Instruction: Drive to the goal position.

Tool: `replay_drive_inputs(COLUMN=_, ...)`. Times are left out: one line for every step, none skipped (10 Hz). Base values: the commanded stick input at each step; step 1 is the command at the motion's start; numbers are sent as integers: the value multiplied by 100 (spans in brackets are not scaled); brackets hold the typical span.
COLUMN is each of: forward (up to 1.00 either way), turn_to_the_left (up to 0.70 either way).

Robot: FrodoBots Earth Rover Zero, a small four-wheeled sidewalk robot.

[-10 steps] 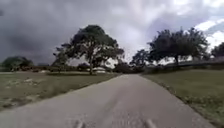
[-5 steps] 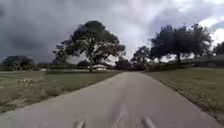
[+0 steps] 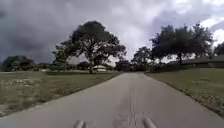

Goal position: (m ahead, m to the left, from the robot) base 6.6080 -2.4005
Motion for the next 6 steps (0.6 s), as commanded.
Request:
replay_drive_inputs(forward=70, turn_to_the_left=0)
replay_drive_inputs(forward=70, turn_to_the_left=0)
replay_drive_inputs(forward=70, turn_to_the_left=-1)
replay_drive_inputs(forward=70, turn_to_the_left=-3)
replay_drive_inputs(forward=70, turn_to_the_left=-6)
replay_drive_inputs(forward=70, turn_to_the_left=-9)
